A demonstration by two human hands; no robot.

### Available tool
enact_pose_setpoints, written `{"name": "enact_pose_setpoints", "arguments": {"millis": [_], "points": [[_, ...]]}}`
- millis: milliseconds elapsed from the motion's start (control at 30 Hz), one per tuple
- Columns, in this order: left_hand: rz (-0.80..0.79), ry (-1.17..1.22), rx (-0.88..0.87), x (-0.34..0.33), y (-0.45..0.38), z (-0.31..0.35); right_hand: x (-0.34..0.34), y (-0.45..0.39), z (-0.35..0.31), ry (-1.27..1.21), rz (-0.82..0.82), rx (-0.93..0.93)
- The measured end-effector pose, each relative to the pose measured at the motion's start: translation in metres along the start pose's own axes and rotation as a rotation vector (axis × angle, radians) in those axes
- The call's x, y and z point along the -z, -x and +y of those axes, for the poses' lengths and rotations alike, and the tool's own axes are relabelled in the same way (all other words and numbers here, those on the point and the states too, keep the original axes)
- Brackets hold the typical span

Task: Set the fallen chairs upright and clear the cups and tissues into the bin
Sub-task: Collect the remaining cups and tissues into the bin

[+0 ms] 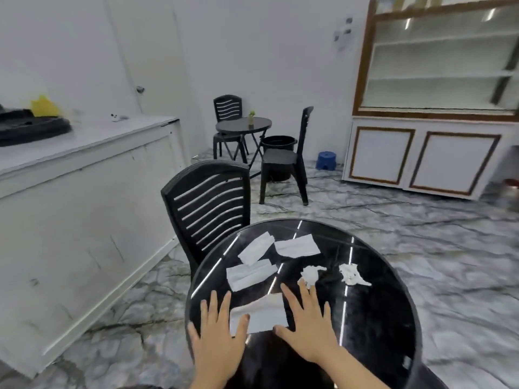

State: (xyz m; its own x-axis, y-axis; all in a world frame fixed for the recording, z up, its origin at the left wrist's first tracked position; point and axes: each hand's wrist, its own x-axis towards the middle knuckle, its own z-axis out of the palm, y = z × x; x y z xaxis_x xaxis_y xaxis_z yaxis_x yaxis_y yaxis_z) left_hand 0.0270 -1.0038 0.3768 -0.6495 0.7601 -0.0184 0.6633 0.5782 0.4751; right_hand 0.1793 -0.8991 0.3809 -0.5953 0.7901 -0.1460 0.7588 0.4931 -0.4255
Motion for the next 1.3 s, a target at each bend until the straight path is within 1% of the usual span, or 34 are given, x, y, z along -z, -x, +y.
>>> {"name": "enact_pose_setpoints", "arguments": {"millis": [233,400,500,567,767,900,1033,1167,1300], "points": [[-0.027,-0.073,-0.038,-0.046,-0.025,0.06,0.038,-0.016,0.085,-0.04,0.023,-0.164],[-0.053,-0.128,0.001,-0.069,-0.037,0.079,0.049,-0.034,0.122,-0.043,0.006,-0.208],[-0.056,-0.102,0.039,-0.082,-0.04,0.084,0.048,-0.046,0.136,-0.033,-0.013,-0.208],[-0.059,-0.117,0.066,-0.088,-0.04,0.082,0.046,-0.053,0.141,-0.037,-0.028,-0.206],[0.018,-0.129,0.143,-0.106,-0.044,0.063,0.038,-0.077,0.147,-0.029,-0.056,-0.201],[-0.053,-0.123,0.209,-0.114,-0.056,0.055,0.031,-0.092,0.152,-0.003,-0.049,-0.229],[-0.039,-0.12,0.19,-0.12,-0.062,0.055,0.023,-0.11,0.153,0.029,-0.053,-0.24],[-0.048,-0.193,0.121,-0.133,-0.067,0.051,0.012,-0.125,0.145,0.016,-0.04,-0.233],[-0.062,-0.253,0.109,-0.142,-0.073,0.048,-0.002,-0.137,0.131,-0.004,-0.03,-0.204]]}}
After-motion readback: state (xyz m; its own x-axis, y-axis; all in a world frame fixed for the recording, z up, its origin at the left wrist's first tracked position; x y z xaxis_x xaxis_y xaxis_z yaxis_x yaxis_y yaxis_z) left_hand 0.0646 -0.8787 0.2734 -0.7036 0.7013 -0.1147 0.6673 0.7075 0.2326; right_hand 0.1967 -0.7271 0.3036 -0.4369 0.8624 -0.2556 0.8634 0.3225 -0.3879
